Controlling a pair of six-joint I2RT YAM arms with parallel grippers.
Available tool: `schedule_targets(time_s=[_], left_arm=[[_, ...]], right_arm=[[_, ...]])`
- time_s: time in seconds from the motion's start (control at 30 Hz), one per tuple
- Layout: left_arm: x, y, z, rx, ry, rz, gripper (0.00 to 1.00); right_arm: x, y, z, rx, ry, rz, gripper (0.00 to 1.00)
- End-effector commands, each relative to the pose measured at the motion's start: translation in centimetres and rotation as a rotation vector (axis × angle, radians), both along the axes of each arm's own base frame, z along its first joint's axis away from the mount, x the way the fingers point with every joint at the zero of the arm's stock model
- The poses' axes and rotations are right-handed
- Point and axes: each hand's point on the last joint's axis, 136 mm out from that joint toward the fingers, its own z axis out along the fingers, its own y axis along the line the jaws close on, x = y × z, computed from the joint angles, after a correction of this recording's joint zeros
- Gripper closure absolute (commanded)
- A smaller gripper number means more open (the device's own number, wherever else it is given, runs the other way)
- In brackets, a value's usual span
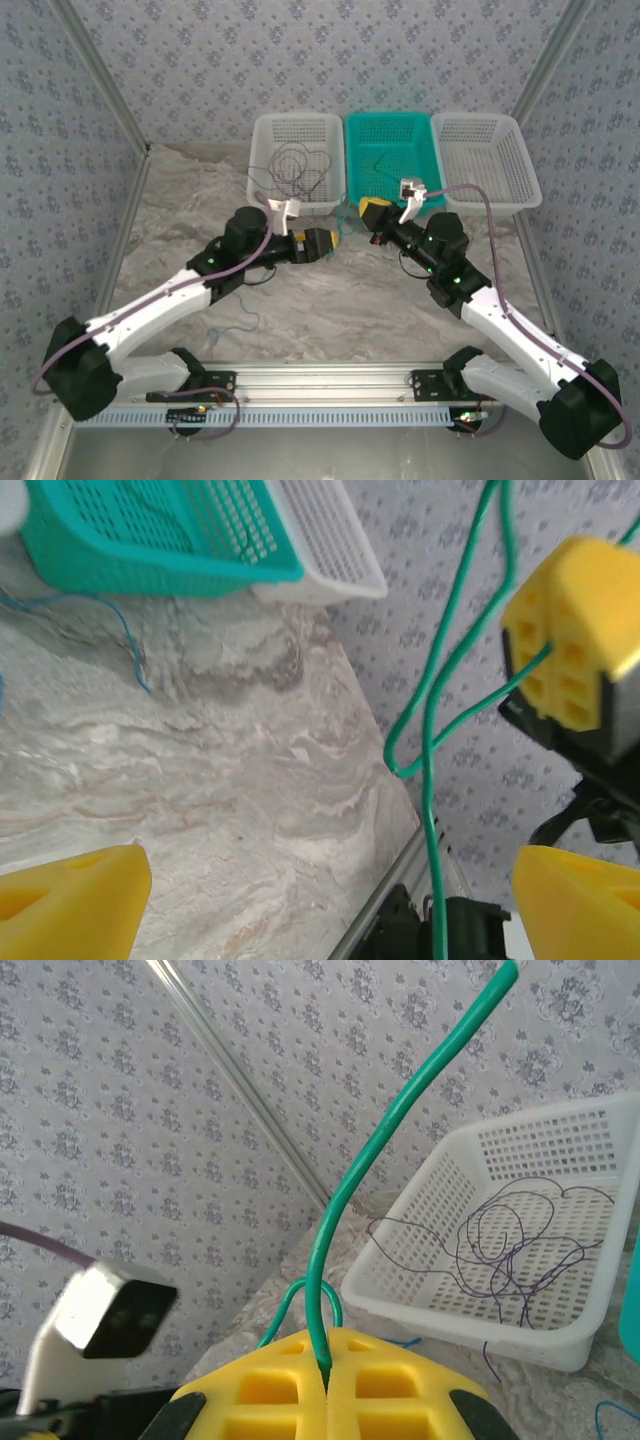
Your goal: Untangle the cables
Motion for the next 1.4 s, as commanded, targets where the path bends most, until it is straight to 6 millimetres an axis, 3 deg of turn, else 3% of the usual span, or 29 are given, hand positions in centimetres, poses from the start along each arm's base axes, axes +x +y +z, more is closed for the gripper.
schedule_targets(time_s=[0.0, 0.1, 0.2, 0.27, 0.3, 0.43, 0.63, 0.7, 0.93, 1.07, 1.13, 1.27, 1.37], left_arm=[[-0.1, -2.5, 3.8, -0.075, -0.063, -0.086, 0.14], [-0.3, -3.9, 2.8, -0.075, -0.005, -0.144, 0.27], [-0.9, -4.6, 1.1, -0.034, 0.050, -0.192, 0.48], [-1.2, -4.4, 0.2, -0.012, 0.067, -0.189, 0.86], [-1.1, -4.0, -0.3, 0.004, 0.070, -0.169, 1.00], [-0.1, -0.9, -1.1, 0.070, 0.059, -0.057, 1.00], [2.5, 6.7, -1.5, 0.111, 0.091, 0.162, 1.00], [2.6, 8.0, -1.5, 0.131, 0.080, 0.192, 1.00], [2.3, 7.4, -2.4, 0.105, 0.096, 0.173, 1.00], [3.4, 11.6, -3.4, 0.164, 0.117, 0.348, 1.00], [3.7, 13.0, -3.3, 0.143, 0.119, 0.395, 1.00], [3.0, 10.4, -2.5, 0.105, 0.086, 0.287, 1.00], [2.3, 9.4, -3.0, 0.151, 0.064, 0.258, 1.00]], right_arm=[[-0.4, -0.2, 1.7, 0.014, -0.034, -0.005, 1.00], [0.2, -1.6, 1.5, 0.004, -0.016, -0.085, 1.00], [1.0, -3.2, 0.9, -0.012, 0.011, -0.149, 1.00], [1.0, -3.6, 0.9, 0.005, 0.011, -0.145, 1.00], [1.0, -3.9, 0.9, 0.007, 0.010, -0.153, 1.00], [1.9, -6.7, 0.4, -0.006, 0.051, -0.267, 1.00], [2.8, -16.0, -3.1, 0.117, 0.263, -0.575, 1.00], [2.7, -17.5, -3.9, 0.206, 0.295, -0.594, 1.00], [2.6, -17.0, -4.4, 0.220, 0.324, -0.577, 1.00], [2.3, -20.7, -5.2, 0.279, 0.396, -0.712, 1.00], [2.5, -21.2, -4.9, 0.356, 0.390, -0.706, 1.00], [3.5, -18.9, -3.7, 0.346, 0.347, -0.633, 1.00], [4.1, -17.8, -3.0, 0.306, 0.343, -0.623, 1.00]])
